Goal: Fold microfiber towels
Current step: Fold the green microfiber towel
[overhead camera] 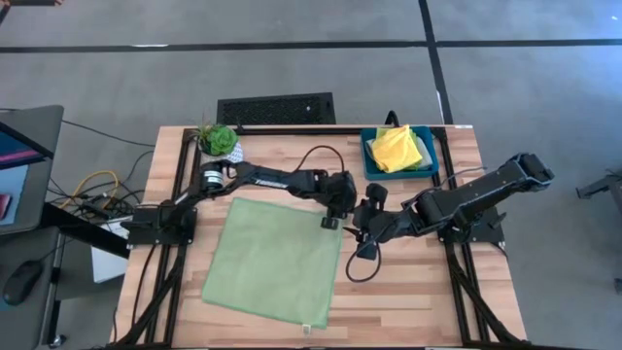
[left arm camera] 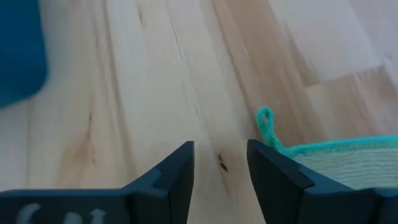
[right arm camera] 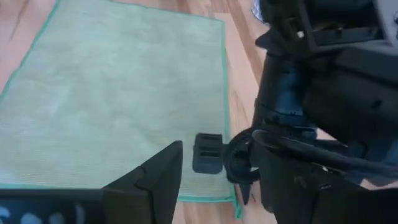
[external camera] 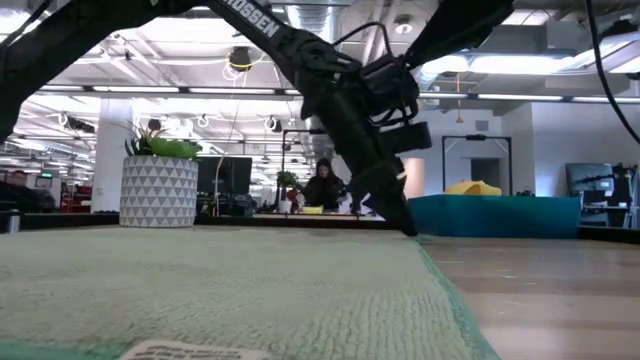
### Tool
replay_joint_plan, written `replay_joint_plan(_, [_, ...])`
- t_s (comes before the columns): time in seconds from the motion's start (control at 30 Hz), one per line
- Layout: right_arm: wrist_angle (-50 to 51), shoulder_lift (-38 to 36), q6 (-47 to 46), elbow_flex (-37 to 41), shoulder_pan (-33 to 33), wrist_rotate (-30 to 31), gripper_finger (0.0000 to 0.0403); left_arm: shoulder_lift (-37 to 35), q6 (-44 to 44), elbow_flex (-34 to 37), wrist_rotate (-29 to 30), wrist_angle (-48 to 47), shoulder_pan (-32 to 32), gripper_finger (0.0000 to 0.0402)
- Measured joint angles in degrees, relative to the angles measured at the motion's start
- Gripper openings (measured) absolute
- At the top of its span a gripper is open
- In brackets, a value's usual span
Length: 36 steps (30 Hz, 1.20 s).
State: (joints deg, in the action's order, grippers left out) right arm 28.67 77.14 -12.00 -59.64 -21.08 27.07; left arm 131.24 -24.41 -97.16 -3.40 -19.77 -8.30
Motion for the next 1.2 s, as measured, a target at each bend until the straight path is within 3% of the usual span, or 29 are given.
replay_joint_plan(0.2, [0.79, 0.00, -2.08, 0.00, -0.11, -0.94, 0.0225, -2.04, 2.57, -3.07, -0.10, -8.66, -0.68, 0.0142])
replay_joint_plan(0.4, [1.34, -0.88, -3.01, -0.11, -0.32, -1.86, 0.0225, -7.43, 1.89, -3.14, -5.78, -20.04, -0.39, 0.0142])
replay_joint_plan(0.63, [10.51, -1.60, -9.06, -0.02, 0.47, -0.02, 0.0225, -13.17, 1.78, -1.51, -6.88, -33.74, -0.49, 0.0142])
replay_joint_plan(0.87, [13.77, -1.36, -11.92, -0.02, 1.40, 0.46, 0.0225, -24.26, 5.69, 10.43, -7.00, -35.31, -0.43, 0.0142])
replay_joint_plan(1.2, [12.83, -1.36, -11.52, -0.02, 2.48, -1.57, 0.0225, -48.28, 18.67, 34.12, -6.10, -30.76, -0.43, 0.0142])
